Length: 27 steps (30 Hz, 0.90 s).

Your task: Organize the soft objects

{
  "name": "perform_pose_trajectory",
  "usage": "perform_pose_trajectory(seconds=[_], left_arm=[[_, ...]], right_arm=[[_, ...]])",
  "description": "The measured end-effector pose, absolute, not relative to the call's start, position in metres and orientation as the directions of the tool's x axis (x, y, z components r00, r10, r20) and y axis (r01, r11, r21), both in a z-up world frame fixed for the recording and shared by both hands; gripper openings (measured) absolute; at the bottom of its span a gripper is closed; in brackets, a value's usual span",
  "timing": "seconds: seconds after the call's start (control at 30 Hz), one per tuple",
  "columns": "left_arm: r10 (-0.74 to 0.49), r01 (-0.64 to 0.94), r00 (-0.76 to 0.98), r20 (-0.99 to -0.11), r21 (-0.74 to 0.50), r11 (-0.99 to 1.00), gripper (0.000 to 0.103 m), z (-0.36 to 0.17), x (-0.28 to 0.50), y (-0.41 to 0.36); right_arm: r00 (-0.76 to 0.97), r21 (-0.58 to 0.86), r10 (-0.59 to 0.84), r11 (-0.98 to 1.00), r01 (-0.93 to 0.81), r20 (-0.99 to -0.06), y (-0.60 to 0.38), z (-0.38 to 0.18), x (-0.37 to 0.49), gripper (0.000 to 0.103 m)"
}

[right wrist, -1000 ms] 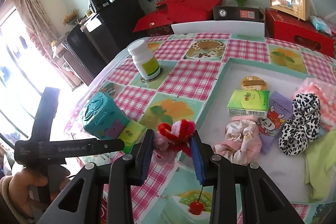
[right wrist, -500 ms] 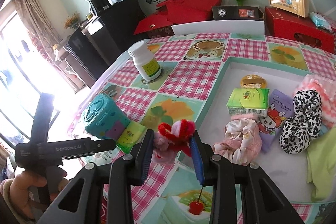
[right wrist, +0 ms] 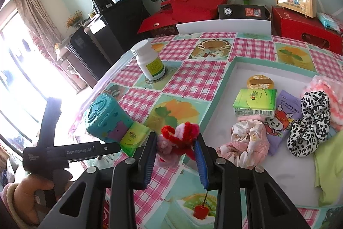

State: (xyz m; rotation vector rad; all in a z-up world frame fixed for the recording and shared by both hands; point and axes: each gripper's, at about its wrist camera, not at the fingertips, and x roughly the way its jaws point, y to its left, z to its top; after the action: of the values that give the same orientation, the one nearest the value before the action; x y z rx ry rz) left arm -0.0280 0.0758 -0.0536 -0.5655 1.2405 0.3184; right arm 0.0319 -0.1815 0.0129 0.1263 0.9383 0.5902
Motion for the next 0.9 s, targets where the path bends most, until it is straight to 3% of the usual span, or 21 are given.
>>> perform_pose_trajectory(seconds=[0.47,0.67,0.9], left_arm=[[-0.048,-0.552,0.316,-0.948,-0.225,0.803,0.089,-0.053,-0.019,0.082],[0.028,-0.556,0.303,-0.953,-0.153,0.817,0.089,-0.046,-0.025,0.085],[0.028,-0.557,0.271,-0.962,-0.133,0.820,0.089,-0.054,-0.023,0.083]], right_arm=[[0.450,0.352,0.528,0.837,-0.418,-0.720,-0.184,0.013,0.033,0.036],[0.450,0.351,0.528,0.837,-0.420,-0.720,-0.185,0.013,0.034,0.036],[0.452,0.352,0.529,0.837,-0.420,-0.719,-0.185,0.013,0.034,0.036]])
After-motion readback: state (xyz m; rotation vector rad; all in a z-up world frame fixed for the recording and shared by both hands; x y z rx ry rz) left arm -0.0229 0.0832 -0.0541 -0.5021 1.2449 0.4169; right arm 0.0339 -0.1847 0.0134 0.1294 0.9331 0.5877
